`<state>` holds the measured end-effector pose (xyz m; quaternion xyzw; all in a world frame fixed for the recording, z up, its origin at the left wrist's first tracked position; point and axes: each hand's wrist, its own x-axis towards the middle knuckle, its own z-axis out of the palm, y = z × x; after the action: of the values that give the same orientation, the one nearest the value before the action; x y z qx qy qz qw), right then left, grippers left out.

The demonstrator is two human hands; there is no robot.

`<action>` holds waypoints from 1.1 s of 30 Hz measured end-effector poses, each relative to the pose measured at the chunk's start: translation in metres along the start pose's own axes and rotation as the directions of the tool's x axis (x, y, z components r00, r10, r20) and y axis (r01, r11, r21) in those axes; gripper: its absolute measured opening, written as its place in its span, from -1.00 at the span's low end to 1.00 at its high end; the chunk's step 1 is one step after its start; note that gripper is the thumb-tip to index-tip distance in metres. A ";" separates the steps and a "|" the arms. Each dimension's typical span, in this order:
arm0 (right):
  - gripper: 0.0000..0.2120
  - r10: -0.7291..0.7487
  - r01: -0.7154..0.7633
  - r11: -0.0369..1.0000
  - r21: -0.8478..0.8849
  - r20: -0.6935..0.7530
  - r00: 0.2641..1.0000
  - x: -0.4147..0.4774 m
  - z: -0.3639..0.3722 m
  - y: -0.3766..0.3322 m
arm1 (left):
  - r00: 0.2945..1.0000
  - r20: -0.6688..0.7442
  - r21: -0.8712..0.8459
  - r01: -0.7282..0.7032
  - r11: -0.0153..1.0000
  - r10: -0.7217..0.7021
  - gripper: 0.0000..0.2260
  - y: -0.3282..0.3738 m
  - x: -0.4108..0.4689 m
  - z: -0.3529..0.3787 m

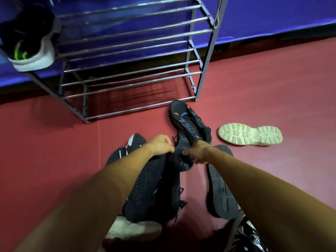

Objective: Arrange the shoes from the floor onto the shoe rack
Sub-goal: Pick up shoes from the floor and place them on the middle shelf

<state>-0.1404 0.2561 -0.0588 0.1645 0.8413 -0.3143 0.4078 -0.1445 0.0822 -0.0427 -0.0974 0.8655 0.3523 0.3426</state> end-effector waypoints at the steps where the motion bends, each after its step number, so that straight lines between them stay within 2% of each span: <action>1: -0.65 0.013 -0.013 1.000 0.005 -0.005 1.000 0.006 0.001 0.006 | 1.000 -0.010 -0.002 0.012 1.000 -0.012 -0.87 -0.002 0.009 0.006; 4: -0.55 0.025 -0.024 0.999 0.033 -0.033 0.999 0.025 0.012 0.016 | 0.998 -0.052 -0.033 0.042 0.999 -0.044 -0.85 -0.005 0.029 0.021; 7: -0.31 0.055 -0.053 0.998 0.017 -0.111 0.992 0.033 0.023 0.020 | 0.996 -0.053 -0.008 0.071 0.997 -0.071 -0.85 -0.001 0.041 0.036; 9: -0.23 0.085 -0.080 0.996 0.036 -0.148 0.985 0.032 0.031 0.018 | 0.991 -0.067 -0.004 0.118 0.993 -0.118 -0.87 0.001 0.045 0.043; 14: -0.32 0.159 -0.128 0.974 0.189 -0.162 0.974 0.030 0.052 0.018 | 0.980 0.081 0.008 0.180 0.984 -0.180 -0.73 0.001 0.052 0.050; 17: -0.30 0.186 -0.145 0.951 0.274 -0.131 0.974 0.029 0.053 0.023 | 0.979 0.089 0.028 0.182 0.983 -0.184 -0.77 0.003 0.053 0.051; 21: -0.27 0.184 -0.133 0.902 0.411 -0.086 0.979 0.030 0.051 0.023 | 0.982 0.096 0.041 0.161 0.986 -0.165 -0.70 0.008 0.050 0.046; 23: -0.25 0.167 -0.127 0.898 0.421 -0.060 0.984 0.026 0.044 0.022 | 0.984 0.083 0.023 0.159 0.987 -0.160 -0.68 0.007 0.045 0.043; 25: -0.26 0.125 -0.098 0.869 0.485 -0.024 0.992 0.020 0.034 0.022 | 0.988 0.056 -0.042 0.146 0.988 -0.143 -0.70 0.005 0.041 0.038; 28: -0.44 0.049 -0.063 0.785 0.616 0.040 0.998 0.001 0.012 0.020 | 0.994 0.050 -0.196 0.105 0.975 -0.097 -0.71 0.005 0.027 0.026; 30: -0.51 0.039 -0.062 0.787 0.614 0.052 0.998 -0.014 0.002 0.015 | 0.997 0.044 -0.243 0.076 0.967 -0.067 -0.69 0.009 0.015 0.016; 33: -0.58 0.024 -0.109 0.796 0.595 0.149 0.989 -0.030 -0.005 0.003 | 0.999 0.000 -0.291 0.051 0.956 -0.053 -0.68 0.019 -0.007 -0.001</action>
<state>-0.1227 0.2612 -0.0342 0.2936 0.6626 -0.5604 0.4008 -0.1472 0.0950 -0.0271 -0.1707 0.8029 0.4661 0.3302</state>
